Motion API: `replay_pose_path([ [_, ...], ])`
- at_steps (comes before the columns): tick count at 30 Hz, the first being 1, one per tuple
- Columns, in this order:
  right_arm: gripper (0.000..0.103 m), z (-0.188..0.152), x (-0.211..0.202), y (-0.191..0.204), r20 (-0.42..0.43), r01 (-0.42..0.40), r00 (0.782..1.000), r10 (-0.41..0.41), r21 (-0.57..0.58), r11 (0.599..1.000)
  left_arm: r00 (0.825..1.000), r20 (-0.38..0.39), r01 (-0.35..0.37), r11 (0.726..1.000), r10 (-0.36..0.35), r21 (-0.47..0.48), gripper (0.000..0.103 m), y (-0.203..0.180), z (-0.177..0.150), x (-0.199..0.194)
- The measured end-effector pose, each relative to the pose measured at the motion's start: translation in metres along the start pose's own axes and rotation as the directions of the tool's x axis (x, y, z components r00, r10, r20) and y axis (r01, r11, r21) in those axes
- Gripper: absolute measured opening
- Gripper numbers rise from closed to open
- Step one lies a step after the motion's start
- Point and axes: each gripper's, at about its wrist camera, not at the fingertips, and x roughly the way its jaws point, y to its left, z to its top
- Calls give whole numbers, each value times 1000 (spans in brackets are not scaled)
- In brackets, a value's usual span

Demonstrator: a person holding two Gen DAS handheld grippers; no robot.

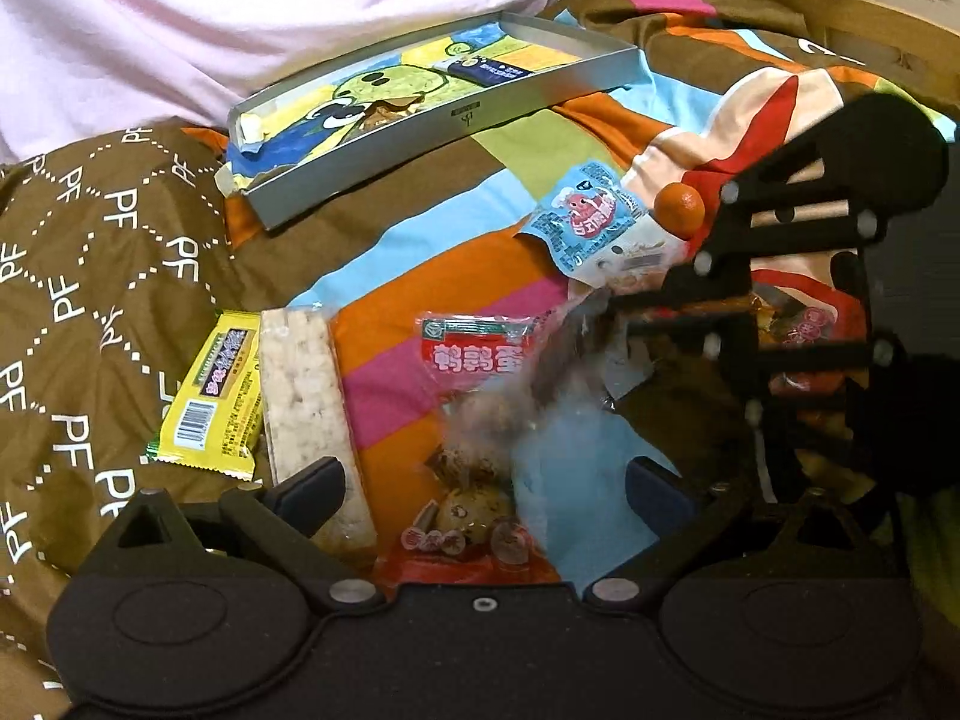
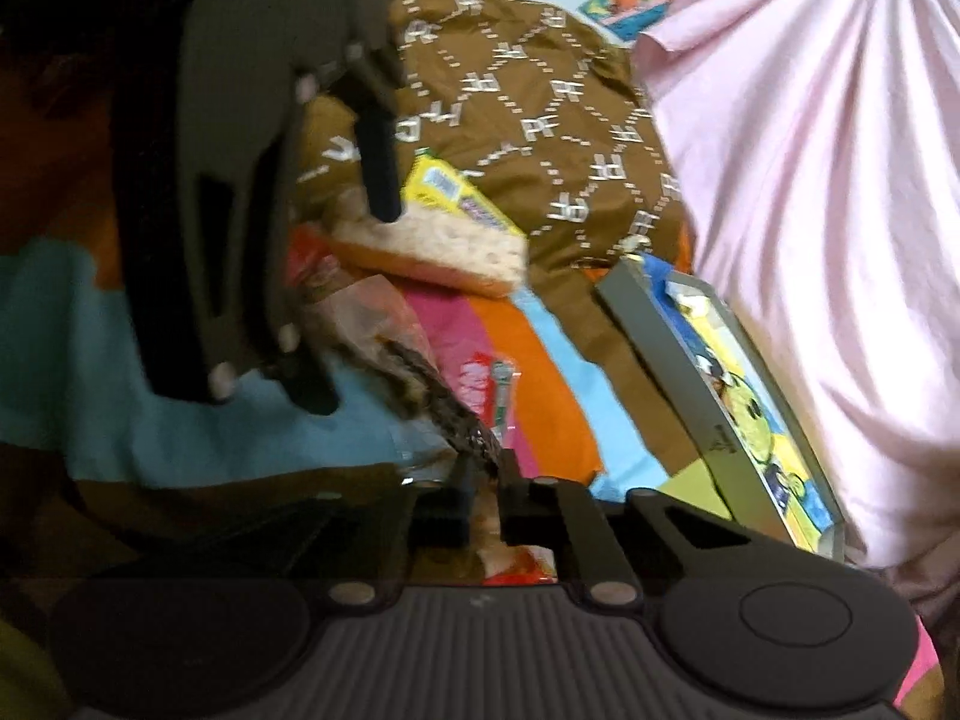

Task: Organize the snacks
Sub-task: 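Grasp dried meat strip in clear wrapper with right gripper while left lowers to quail egg packet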

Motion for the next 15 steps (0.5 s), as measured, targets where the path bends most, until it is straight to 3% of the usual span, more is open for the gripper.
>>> replay_pose_path([
  [8, 4, 2, -4, -36, 5, -4, 1000, 3, 232, 973, 999, -48, -14, 1000, 15, 17, 78, -6, 5, 13],
  [13, 4, 0, -3, -50, 6, 1, 1000, -3, 322, 947, 995, -101, -26, 997, 19, -68, 57, 5, 9, 24],
  [15, 4, -1, -3, -51, 6, 2, 1000, -4, 334, 943, 993, -115, -17, 993, 3, -119, 57, 12, 10, 28],
])
